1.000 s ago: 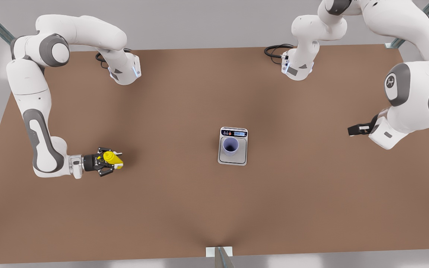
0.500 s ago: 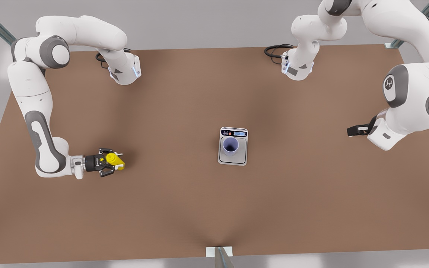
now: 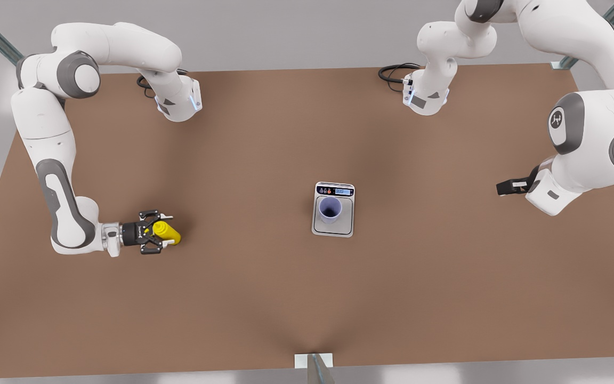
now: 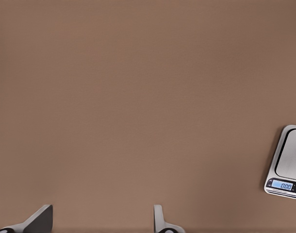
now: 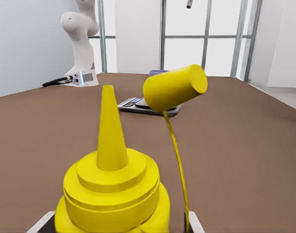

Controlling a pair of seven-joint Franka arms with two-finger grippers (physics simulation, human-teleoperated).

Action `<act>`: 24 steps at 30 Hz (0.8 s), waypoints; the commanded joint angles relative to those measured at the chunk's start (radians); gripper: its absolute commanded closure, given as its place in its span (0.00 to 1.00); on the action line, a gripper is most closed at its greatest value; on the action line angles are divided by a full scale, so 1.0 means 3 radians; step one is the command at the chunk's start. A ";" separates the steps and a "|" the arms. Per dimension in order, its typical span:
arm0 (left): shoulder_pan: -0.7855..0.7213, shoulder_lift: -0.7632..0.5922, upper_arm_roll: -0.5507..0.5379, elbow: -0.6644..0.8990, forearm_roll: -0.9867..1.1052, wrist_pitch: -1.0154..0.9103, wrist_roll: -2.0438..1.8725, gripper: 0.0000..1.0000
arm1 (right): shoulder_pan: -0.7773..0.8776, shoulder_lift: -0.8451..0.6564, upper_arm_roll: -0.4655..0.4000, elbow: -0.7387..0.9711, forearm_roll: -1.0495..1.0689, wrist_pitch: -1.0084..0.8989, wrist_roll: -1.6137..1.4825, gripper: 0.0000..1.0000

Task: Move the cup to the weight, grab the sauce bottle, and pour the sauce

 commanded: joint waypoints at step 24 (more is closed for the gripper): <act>-0.0005 0.0000 0.0000 0.0005 0.0002 -0.0051 0.0000 0.00 | -0.0016 -0.0003 -0.0125 0.0031 -0.0005 -0.0005 -0.0010 0.00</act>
